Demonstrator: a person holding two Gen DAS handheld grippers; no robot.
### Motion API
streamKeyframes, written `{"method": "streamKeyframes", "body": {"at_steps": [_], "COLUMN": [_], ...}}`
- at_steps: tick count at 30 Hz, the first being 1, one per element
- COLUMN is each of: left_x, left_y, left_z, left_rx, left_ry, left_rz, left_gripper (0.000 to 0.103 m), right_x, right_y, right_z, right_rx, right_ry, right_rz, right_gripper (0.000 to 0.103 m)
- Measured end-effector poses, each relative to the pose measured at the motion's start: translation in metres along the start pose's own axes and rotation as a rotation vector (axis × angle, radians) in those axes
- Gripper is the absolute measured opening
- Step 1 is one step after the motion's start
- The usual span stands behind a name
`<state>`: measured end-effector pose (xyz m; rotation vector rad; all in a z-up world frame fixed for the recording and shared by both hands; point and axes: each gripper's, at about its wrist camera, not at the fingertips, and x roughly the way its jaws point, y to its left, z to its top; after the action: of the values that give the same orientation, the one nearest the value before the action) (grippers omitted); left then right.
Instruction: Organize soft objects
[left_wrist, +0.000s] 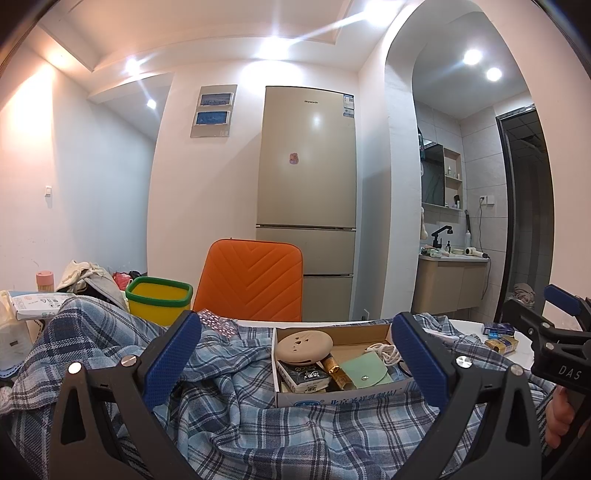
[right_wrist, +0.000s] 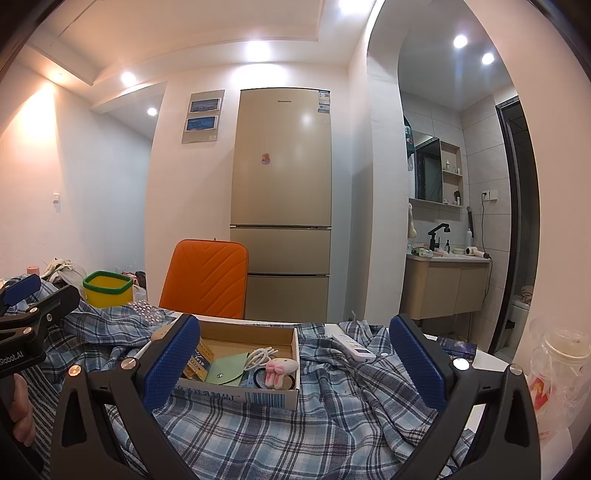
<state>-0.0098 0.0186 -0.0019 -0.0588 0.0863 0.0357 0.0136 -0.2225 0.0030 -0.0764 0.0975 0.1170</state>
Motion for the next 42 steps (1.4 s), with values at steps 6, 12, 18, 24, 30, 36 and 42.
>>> {"method": "streamKeyframes", "body": {"at_steps": [6, 12, 18, 24, 30, 36, 42], "left_x": [0.0000, 0.0000, 0.0016, 0.0038, 0.0041, 0.0042, 0.0041], "left_y": [0.0000, -0.0001, -0.0003, 0.0001, 0.0010, 0.0019, 0.0024], "left_z": [0.0001, 0.0002, -0.0005, -0.0020, -0.0023, -0.0028, -0.0029], "left_rx": [0.000, 0.000, 0.006, 0.007, 0.009, 0.008, 0.008], "left_ry": [0.000, 0.000, 0.008, 0.015, 0.015, 0.016, 0.017], "left_rz": [0.000, 0.000, -0.003, -0.004, -0.003, -0.003, -0.003], "left_gripper": [0.103, 0.103, 0.103, 0.103, 0.103, 0.103, 0.103], "right_x": [0.0000, 0.0005, -0.0001, 0.0000, -0.0003, -0.0003, -0.0002], "right_y": [-0.0001, 0.0001, -0.0001, 0.0001, -0.0002, 0.0004, 0.0006], "right_z": [0.0000, -0.0003, 0.0001, 0.0000, 0.0001, -0.0007, -0.0005], "right_rx": [0.000, 0.000, 0.000, 0.001, 0.001, 0.000, 0.000], "right_ry": [0.000, 0.000, 0.001, 0.000, 0.001, 0.002, 0.002], "right_rz": [0.000, 0.000, 0.000, 0.000, 0.000, -0.001, -0.001], "right_gripper": [0.103, 0.103, 0.103, 0.103, 0.103, 0.103, 0.103]}}
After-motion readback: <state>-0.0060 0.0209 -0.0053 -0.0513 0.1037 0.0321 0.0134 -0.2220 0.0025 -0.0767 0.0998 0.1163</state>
